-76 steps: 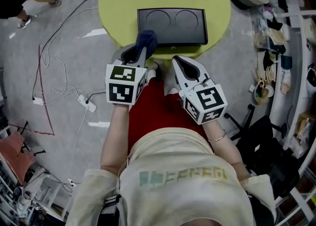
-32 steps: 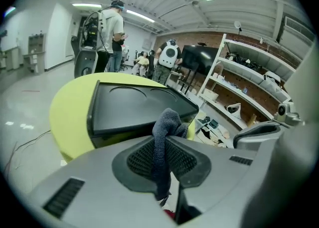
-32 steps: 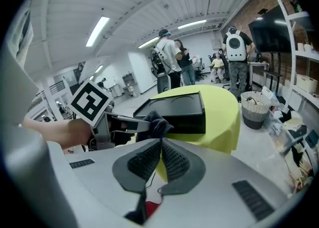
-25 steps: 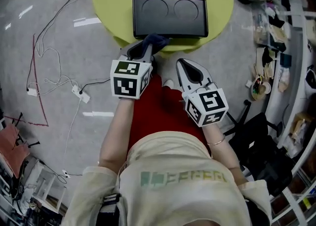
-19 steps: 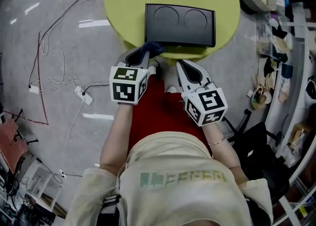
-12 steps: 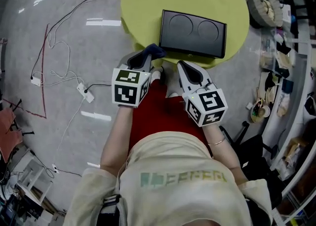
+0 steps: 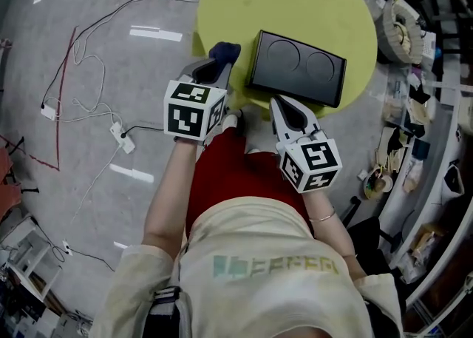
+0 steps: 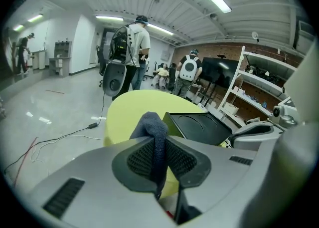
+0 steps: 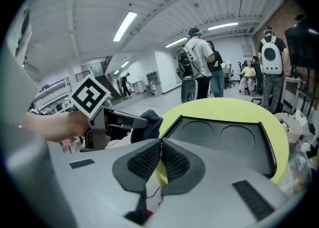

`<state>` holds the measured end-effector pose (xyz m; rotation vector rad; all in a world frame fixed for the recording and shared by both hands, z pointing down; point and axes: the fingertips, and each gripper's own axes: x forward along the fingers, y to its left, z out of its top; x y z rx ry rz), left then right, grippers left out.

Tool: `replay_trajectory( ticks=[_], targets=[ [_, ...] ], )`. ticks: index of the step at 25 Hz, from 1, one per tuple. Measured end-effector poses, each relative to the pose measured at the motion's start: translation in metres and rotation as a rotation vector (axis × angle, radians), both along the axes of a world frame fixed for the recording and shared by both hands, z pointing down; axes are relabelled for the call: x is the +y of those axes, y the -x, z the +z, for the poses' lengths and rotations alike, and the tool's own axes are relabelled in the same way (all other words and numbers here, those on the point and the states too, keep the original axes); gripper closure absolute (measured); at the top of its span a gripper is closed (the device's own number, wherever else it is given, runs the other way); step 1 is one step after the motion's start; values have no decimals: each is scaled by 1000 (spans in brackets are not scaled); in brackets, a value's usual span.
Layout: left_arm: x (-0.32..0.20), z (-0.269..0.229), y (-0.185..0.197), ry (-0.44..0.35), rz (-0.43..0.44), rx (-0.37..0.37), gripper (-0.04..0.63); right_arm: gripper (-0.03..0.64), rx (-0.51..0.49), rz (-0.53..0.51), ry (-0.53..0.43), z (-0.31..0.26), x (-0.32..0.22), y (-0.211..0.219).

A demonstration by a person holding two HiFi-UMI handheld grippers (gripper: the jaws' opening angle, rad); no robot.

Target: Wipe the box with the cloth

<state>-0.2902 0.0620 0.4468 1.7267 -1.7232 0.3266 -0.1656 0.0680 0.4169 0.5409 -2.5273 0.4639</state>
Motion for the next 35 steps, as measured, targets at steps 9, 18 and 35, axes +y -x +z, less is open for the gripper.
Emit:
replay_trajectory(
  ticks=[9, 18, 35],
  targets=[
    [-71, 11, 26, -13, 70, 28, 532, 578, 45, 89, 14, 4, -25, 5],
    [-95, 22, -3, -16, 167, 63, 532, 578, 64, 143, 45, 17, -36, -18],
    [-30, 17, -52, -7, 135, 59, 532, 578, 8, 109, 56, 19, 2, -62]
  ],
)
